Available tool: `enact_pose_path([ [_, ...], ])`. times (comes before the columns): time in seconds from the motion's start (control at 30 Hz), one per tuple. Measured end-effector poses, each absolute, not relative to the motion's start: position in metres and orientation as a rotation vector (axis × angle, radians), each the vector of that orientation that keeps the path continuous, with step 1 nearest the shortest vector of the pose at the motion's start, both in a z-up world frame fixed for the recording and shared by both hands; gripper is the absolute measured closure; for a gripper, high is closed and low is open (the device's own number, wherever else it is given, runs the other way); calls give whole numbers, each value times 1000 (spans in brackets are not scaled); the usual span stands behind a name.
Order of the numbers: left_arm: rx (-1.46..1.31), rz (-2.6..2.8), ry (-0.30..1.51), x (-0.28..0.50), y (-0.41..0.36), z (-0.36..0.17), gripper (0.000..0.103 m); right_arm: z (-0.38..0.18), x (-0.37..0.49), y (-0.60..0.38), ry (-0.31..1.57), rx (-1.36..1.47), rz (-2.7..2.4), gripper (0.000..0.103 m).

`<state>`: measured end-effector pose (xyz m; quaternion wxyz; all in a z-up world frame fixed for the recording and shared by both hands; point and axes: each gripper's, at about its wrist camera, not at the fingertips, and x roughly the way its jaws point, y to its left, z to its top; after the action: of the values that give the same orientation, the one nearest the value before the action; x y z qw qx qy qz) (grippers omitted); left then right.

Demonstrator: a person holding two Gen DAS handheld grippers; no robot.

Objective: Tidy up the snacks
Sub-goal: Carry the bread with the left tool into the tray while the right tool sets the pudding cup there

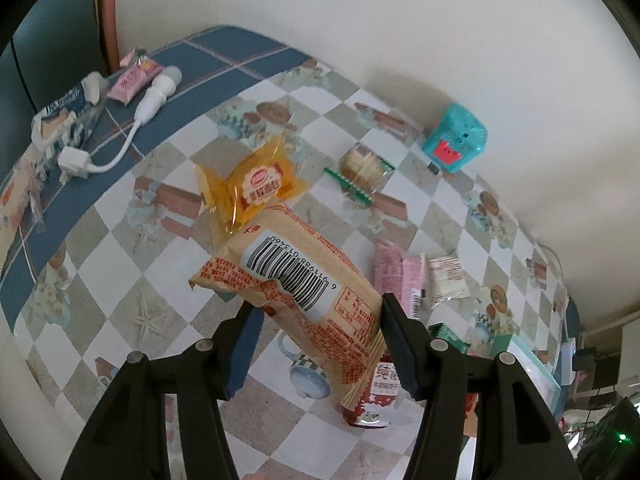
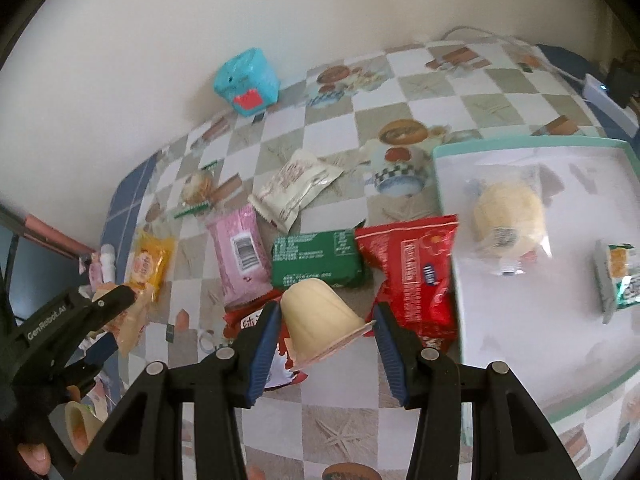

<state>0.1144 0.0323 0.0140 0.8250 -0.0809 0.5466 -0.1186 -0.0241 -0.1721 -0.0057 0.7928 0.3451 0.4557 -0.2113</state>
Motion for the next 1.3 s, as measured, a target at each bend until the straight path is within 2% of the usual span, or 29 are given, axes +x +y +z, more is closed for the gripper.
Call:
enact_pose_path([
  [0.53, -103, -344, 1090, 83, -3, 45, 42, 24, -94, -245, 868, 871, -690, 53],
  [1.3, 189, -644, 1127, -15, -135, 27, 42, 11, -209, -342, 777, 1079, -1048, 53],
])
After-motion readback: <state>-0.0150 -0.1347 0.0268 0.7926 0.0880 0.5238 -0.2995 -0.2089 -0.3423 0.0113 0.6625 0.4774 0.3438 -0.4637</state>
